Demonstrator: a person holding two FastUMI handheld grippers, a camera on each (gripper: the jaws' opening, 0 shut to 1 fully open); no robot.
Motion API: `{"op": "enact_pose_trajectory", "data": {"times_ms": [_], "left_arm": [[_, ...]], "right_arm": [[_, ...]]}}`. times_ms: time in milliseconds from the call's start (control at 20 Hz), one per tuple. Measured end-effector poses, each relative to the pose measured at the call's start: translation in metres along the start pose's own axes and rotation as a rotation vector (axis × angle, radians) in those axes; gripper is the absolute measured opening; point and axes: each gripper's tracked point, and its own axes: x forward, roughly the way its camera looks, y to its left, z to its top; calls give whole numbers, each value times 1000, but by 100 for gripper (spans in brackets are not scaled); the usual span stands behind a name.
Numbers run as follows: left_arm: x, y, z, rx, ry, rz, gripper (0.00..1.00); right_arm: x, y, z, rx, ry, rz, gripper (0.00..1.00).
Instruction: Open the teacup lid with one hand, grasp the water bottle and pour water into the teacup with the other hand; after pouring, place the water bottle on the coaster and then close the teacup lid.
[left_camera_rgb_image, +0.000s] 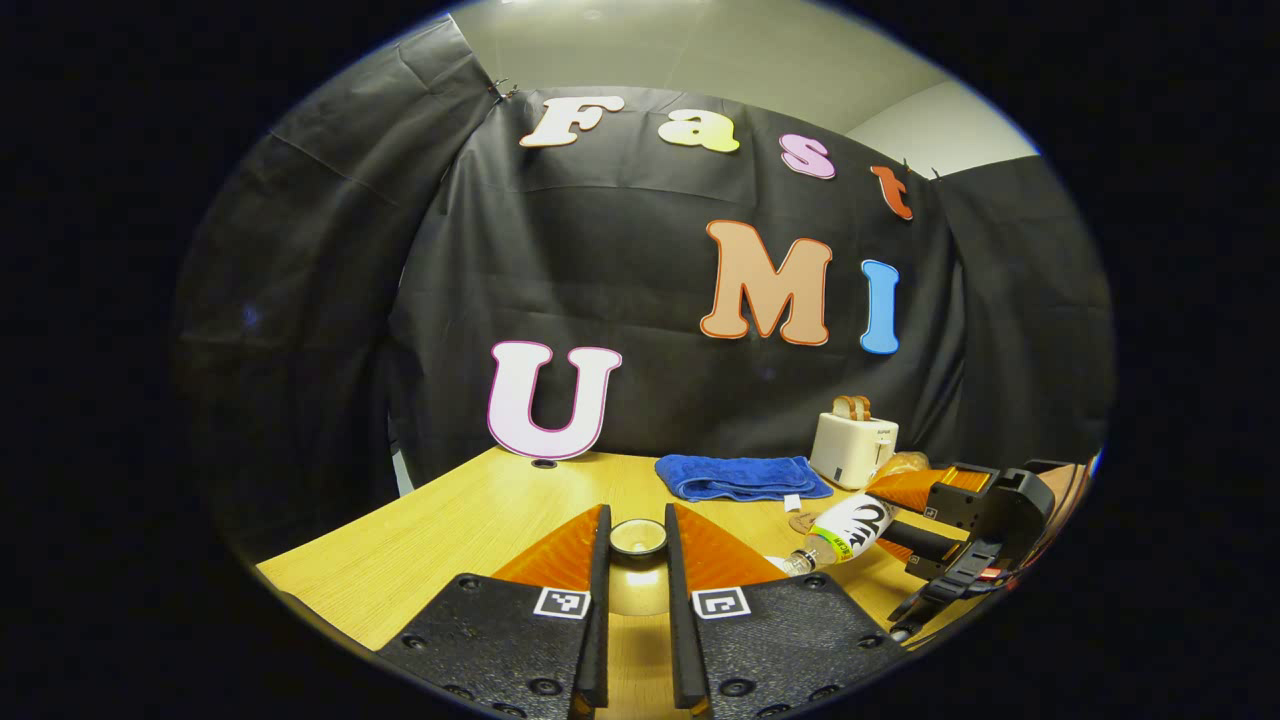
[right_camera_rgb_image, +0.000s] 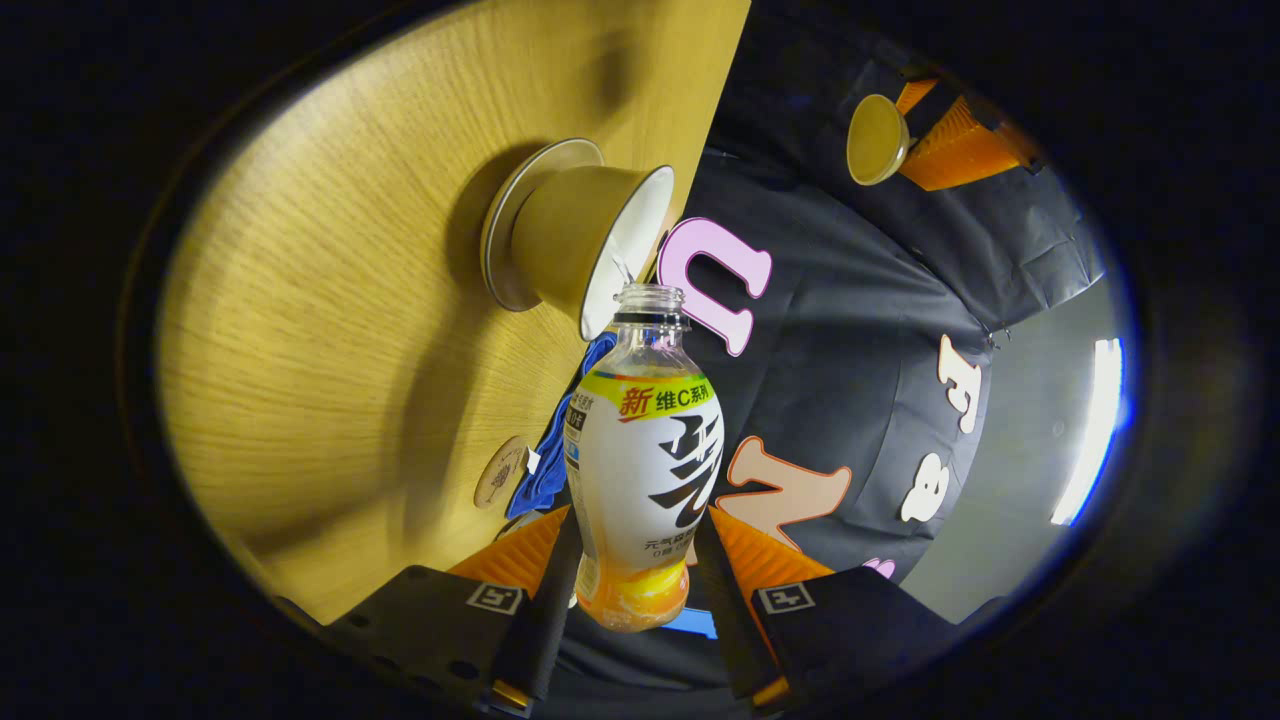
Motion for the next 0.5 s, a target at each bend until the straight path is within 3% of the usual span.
{"op": "enact_pose_trajectory", "data": {"times_ms": [250, 500], "left_arm": [[-2, 0, 3, -12, -5, -3, 22], [-3, 2, 6, -7, -14, 1, 22]], "right_arm": [[0, 2, 4, -63, 2, -27, 69], [-3, -3, 7, -30, -8, 14, 69]]}}
